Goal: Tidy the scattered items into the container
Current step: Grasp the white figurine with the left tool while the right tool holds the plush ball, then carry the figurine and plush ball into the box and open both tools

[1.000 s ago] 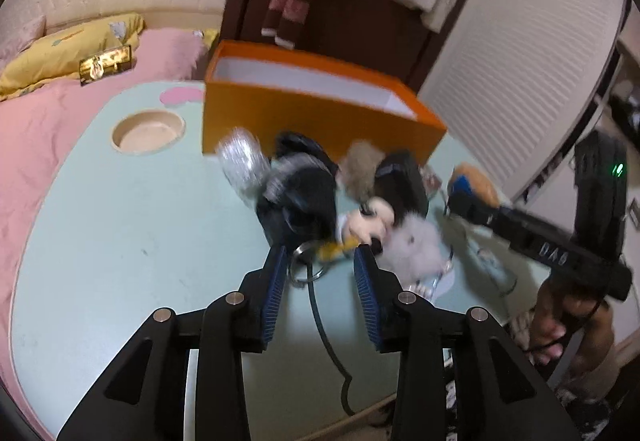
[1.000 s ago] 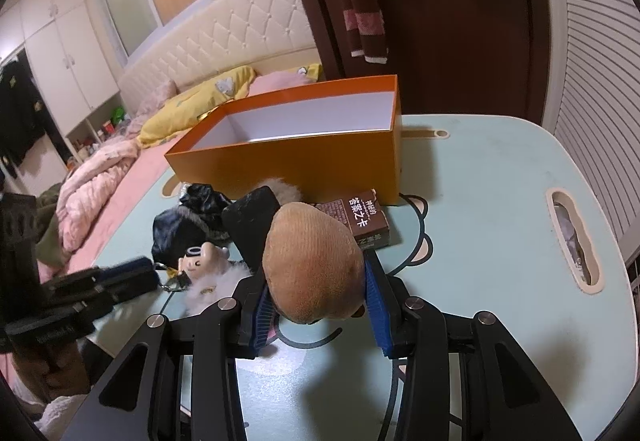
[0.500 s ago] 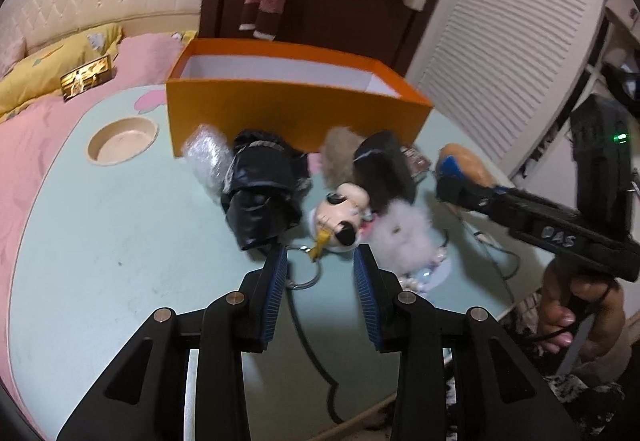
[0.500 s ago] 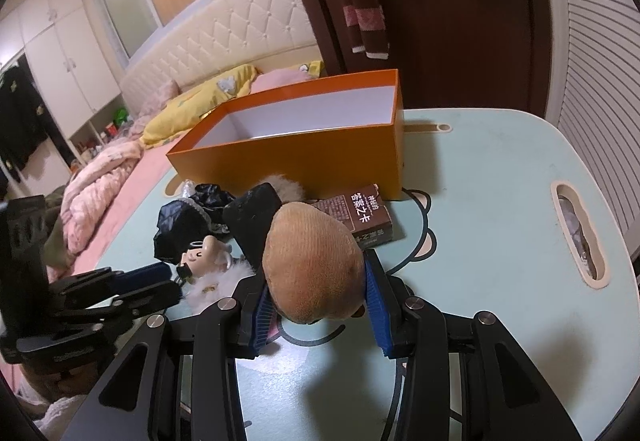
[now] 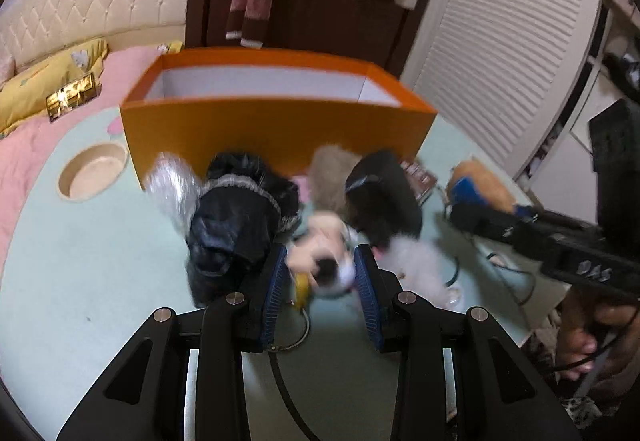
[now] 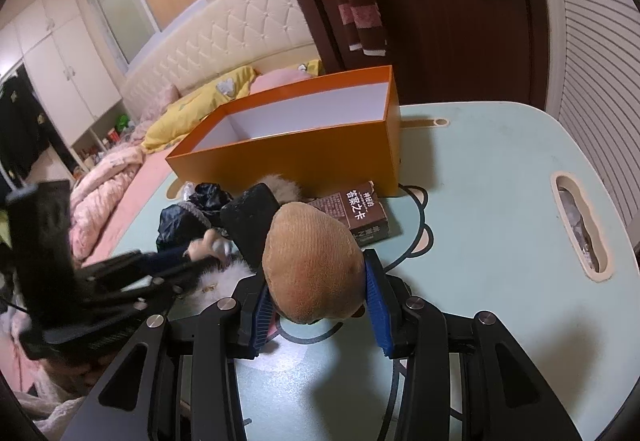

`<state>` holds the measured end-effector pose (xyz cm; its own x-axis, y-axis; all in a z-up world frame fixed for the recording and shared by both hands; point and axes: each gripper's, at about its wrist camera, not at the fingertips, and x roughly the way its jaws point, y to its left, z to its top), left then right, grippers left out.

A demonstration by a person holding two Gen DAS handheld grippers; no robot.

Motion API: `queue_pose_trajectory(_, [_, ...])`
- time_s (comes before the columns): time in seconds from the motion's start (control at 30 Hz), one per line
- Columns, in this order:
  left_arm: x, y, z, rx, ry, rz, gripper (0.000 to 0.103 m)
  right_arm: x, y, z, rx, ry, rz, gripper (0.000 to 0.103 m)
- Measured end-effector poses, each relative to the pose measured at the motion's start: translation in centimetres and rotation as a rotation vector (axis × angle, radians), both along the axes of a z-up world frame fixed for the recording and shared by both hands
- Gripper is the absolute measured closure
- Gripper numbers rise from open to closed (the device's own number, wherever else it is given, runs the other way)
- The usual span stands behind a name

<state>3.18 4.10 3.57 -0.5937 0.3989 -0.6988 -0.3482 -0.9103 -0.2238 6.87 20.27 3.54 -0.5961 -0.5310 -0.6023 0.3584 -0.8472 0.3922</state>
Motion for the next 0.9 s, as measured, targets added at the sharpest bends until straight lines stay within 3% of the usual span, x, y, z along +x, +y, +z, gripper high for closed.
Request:
queue_pose_trajectory(0.2, [0.3,0.4,-0.1,-0.035,0.011,0.012,0.068,0.2,-0.2,-0.2,-0.003,-0.008,0.000,0.063])
queue_pose_trajectory(0.47, [1.0,0.1,0.6,0.018,0.047,-0.003,0.068,0.3,-0.1,-0.1,0.001,-0.007,-0.006,0.063])
queue_pose_trajectory(0.9, [1.0,-0.8,4.8,0.103,0.103,0.013,0.068,-0.1,0.0,2.8,-0.031,0.033,0.000,0.063])
